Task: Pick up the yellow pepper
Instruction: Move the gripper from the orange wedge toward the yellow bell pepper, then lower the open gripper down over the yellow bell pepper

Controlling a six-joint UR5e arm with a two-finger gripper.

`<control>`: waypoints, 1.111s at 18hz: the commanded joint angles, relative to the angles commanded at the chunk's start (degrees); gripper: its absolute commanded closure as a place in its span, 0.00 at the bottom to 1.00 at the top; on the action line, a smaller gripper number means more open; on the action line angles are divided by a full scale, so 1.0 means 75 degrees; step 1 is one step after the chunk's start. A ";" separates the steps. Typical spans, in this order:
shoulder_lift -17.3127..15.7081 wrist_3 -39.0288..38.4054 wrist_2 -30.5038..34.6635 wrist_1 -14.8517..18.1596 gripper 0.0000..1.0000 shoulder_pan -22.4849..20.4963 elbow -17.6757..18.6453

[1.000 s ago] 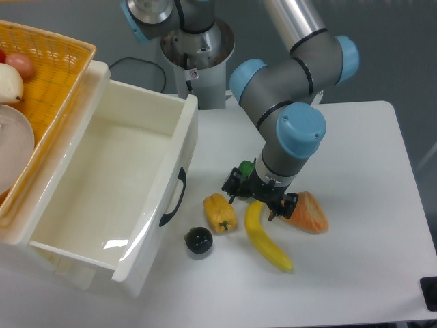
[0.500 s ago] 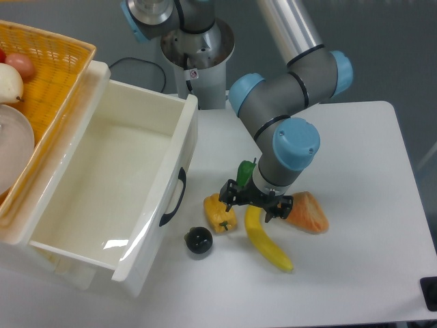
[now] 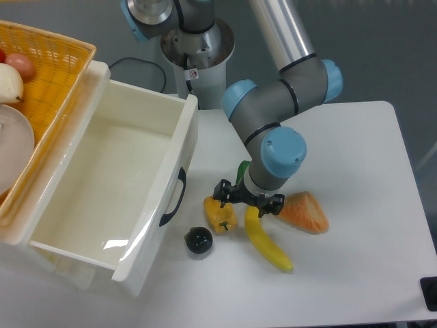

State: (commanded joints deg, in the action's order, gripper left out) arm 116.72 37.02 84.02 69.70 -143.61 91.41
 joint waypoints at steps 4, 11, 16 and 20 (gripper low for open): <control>-0.0082 -0.1135 0.0011 0.0012 0.00 0.0058 -0.0046; -0.0235 -0.2790 -0.0023 -0.0047 0.00 0.0082 0.0117; -0.0188 -0.3024 -0.0070 -0.0058 0.00 0.0246 0.0387; 0.0023 -0.3481 -0.0082 -0.0246 0.00 0.0504 0.0281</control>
State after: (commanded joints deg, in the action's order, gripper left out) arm 116.89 10.91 83.41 67.85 -139.83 93.52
